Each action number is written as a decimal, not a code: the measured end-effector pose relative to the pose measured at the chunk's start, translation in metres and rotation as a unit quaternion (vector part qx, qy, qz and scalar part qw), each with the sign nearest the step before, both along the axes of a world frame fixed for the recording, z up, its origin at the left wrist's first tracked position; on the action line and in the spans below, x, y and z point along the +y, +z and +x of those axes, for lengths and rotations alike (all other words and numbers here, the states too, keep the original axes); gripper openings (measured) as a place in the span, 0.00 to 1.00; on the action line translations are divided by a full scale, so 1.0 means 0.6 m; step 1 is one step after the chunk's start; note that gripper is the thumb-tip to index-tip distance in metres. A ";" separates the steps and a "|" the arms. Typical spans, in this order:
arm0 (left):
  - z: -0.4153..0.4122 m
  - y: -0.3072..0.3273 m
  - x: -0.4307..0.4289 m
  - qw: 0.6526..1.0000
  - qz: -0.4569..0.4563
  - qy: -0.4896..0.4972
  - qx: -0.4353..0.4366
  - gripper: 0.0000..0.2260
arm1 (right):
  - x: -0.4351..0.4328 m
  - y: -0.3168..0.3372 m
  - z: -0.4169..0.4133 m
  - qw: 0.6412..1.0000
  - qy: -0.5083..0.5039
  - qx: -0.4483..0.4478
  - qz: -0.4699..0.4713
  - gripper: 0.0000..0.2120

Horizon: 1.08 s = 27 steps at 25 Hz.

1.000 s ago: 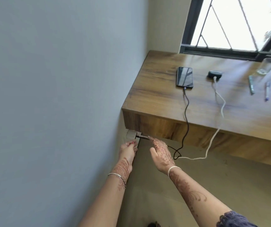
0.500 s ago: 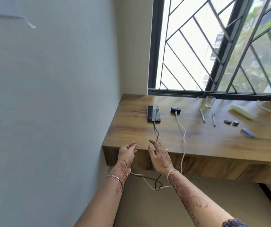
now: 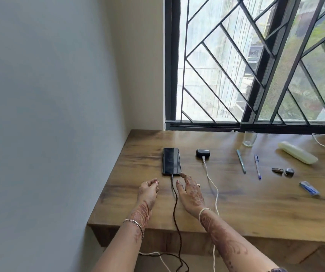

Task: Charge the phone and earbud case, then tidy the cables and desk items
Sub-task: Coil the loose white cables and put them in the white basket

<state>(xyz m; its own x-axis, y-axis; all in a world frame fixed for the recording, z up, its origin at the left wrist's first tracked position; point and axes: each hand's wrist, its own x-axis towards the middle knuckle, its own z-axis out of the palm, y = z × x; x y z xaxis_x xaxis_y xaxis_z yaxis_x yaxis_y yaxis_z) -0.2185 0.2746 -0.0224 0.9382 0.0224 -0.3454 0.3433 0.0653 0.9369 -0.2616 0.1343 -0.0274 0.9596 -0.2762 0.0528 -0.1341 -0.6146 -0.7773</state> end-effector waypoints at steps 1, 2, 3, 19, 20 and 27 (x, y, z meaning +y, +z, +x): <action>0.021 -0.003 -0.011 1.000 0.008 0.000 0.001 0.08 | -0.012 -0.003 0.023 1.000 0.000 0.006 0.001 0.22; 0.039 -0.004 -0.019 1.000 0.014 0.002 0.003 0.08 | -0.022 -0.007 0.044 1.000 0.000 0.010 0.000 0.22; 0.056 -0.005 -0.029 1.000 0.016 0.006 0.007 0.08 | -0.033 -0.010 0.064 1.000 -0.002 0.018 -0.001 0.22; 0.204 -0.030 -0.095 0.996 0.087 -0.016 0.017 0.12 | -0.085 -0.047 0.196 0.989 -0.027 0.069 -0.129 0.18; 0.209 -0.032 -0.095 0.995 0.095 -0.020 0.011 0.11 | -0.083 -0.048 0.197 0.989 -0.033 0.068 -0.131 0.18; 0.225 -0.032 -0.094 0.995 0.095 -0.024 -0.019 0.17 | -0.082 -0.051 0.199 0.990 -0.070 0.051 -0.113 0.17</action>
